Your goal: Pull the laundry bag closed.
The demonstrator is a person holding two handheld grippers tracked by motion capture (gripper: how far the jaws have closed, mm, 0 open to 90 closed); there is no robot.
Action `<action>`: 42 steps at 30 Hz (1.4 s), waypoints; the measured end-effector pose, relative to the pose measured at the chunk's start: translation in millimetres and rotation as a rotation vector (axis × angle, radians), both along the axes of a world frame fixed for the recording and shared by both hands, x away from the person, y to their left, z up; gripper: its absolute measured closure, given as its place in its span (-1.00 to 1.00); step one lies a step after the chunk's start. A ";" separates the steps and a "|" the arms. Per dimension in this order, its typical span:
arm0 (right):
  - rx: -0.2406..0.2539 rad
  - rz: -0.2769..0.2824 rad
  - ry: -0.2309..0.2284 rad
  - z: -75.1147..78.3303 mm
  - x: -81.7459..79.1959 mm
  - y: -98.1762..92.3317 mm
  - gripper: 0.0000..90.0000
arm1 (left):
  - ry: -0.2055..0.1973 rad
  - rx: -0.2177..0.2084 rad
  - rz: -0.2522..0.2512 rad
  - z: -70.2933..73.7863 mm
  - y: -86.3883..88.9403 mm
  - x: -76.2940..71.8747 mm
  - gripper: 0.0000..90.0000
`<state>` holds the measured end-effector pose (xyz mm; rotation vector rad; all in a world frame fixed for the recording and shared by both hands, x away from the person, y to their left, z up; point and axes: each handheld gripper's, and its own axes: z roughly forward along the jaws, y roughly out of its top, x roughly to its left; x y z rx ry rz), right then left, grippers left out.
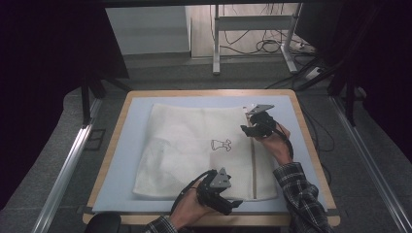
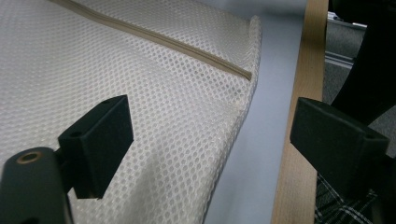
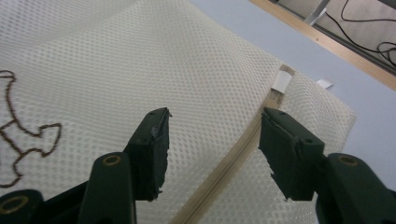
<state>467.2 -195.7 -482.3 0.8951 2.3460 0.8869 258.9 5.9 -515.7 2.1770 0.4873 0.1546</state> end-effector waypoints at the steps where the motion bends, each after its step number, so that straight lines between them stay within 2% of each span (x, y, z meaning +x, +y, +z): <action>1: 0.002 0.006 0.000 0.7 -1.8 -0.1 -0.10 | 0.003 0.000 -0.002 0.5 1.7 -0.2 -0.74; 5: 0.012 0.019 0.004 2.5 -9.7 0.9 -0.16 | 0.030 -0.013 0.012 1.9 7.5 -1.8 -0.79; 9: 0.014 0.034 0.011 3.2 -16.0 1.9 -0.23 | 0.030 -0.012 0.023 4.9 15.0 -2.2 -0.86; 12: 0.026 0.042 0.023 3.8 -20.0 1.7 -0.30 | 0.041 -0.029 0.029 7.3 22.0 -1.3 -0.90; 18: 0.032 0.050 0.050 1.4 -27.6 -0.2 -0.49 | 0.032 -0.026 0.058 9.4 35.3 -0.1 -0.94; 22: 0.027 0.058 0.048 1.4 -34.7 -1.1 -0.61 | 0.033 -0.016 0.074 10.8 42.4 0.2 -0.94; 29: 0.063 0.069 0.073 3.9 -51.4 -3.7 -0.83 | 0.012 -0.017 0.108 13.6 55.4 1.4 -0.97; 35: 0.107 0.082 0.083 9.5 -67.3 -8.4 -0.87 | -0.018 -0.020 0.148 14.5 68.1 2.6 -1.00; 42: 0.145 0.077 0.064 14.9 -87.7 -16.1 -0.87 | -0.024 -0.023 0.182 15.6 83.0 2.5 -1.00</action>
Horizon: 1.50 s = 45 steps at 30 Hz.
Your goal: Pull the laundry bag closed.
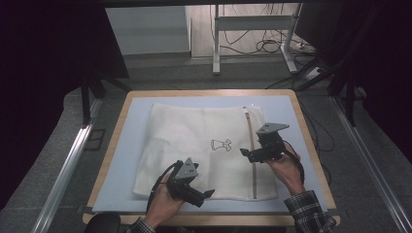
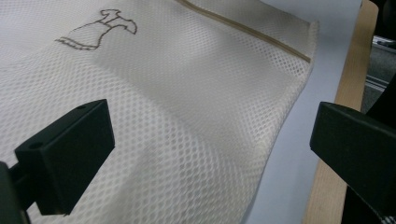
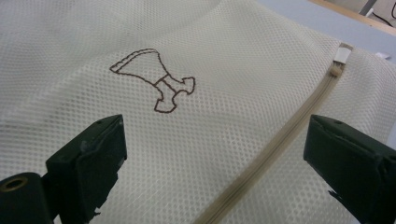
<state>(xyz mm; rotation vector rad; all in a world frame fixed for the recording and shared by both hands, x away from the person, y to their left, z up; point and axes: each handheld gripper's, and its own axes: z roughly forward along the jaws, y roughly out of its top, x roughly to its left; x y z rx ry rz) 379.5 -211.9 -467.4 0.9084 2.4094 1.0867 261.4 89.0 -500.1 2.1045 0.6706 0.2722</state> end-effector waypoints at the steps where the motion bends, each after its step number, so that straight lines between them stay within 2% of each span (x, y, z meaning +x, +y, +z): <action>1: 0.002 -0.003 -0.001 0.3 -2.6 -1.2 -0.87 | -0.002 0.003 0.004 -0.1 1.9 -0.1 -1.00; 8: 0.027 -0.020 -0.006 1.4 -20.5 -10.3 -0.92 | -0.017 0.026 0.036 0.3 13.6 -2.5 -1.00; 15: 0.013 -0.011 -0.012 -4.4 -38.7 -17.4 -0.98 | -0.018 0.025 0.066 0.7 27.8 -5.7 -1.00; 25: 0.013 -0.012 -0.038 -4.7 -60.8 -26.5 -1.00 | -0.028 0.030 0.105 1.7 49.5 -14.3 -1.00; 29: 0.015 -0.017 -0.043 -5.4 -67.2 -30.9 -1.00 | -0.047 0.053 0.112 1.0 55.3 -18.1 -0.99; 34: 0.005 -0.019 -0.034 -7.8 -75.6 -35.5 -1.00 | -0.063 0.066 0.123 -0.5 61.5 -22.4 -0.99; 39: -0.020 -0.017 -0.013 -13.3 -82.9 -39.7 -1.00 | -0.062 0.071 0.136 -4.7 67.0 -25.3 -0.98; 42: -0.052 -0.020 0.007 -17.6 -85.7 -41.8 -1.00 | -0.060 0.077 0.135 -7.7 67.7 -27.0 -0.98; 45: -0.079 -0.023 0.006 -19.4 -87.3 -43.7 -1.00 | -0.061 0.080 0.127 -8.5 66.3 -28.2 -0.98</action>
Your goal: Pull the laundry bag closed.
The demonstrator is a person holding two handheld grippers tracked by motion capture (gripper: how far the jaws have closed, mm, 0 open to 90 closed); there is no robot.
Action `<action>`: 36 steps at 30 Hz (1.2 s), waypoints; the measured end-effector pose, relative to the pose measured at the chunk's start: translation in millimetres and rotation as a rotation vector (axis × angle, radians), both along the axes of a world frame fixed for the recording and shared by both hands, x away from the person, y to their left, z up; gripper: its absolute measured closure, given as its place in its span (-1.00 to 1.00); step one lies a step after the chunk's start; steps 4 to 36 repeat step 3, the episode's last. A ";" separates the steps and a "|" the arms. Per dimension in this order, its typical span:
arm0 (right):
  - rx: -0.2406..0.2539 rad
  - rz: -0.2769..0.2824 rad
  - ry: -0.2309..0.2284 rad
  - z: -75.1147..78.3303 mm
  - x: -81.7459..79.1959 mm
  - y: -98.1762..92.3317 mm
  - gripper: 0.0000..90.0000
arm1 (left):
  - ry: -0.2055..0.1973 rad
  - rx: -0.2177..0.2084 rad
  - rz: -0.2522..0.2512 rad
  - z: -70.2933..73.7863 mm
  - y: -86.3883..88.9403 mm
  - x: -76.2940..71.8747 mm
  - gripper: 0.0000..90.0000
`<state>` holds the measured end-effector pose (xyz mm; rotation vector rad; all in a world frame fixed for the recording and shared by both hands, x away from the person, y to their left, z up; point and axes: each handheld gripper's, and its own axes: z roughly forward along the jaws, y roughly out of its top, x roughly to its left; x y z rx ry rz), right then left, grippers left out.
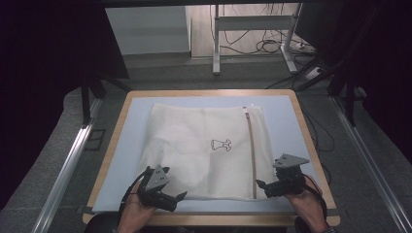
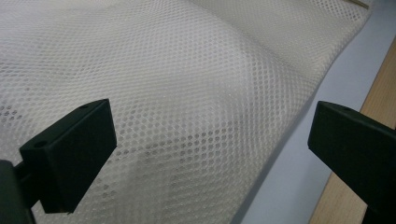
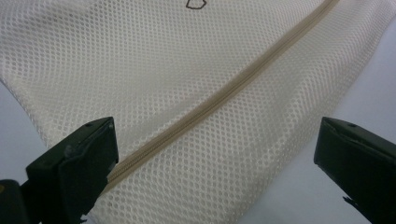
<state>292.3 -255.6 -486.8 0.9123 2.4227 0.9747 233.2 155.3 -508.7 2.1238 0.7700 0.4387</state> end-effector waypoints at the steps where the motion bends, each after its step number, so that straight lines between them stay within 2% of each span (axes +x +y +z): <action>1: 0.000 -0.001 0.002 0.0 -0.3 -0.7 -1.00 | -0.003 0.005 -0.001 0.3 -0.6 -0.2 -0.98; 36: 0.004 -0.004 0.001 0.0 -0.3 -2.3 -1.00 | -0.004 0.001 -0.005 0.9 -1.6 -0.1 -0.98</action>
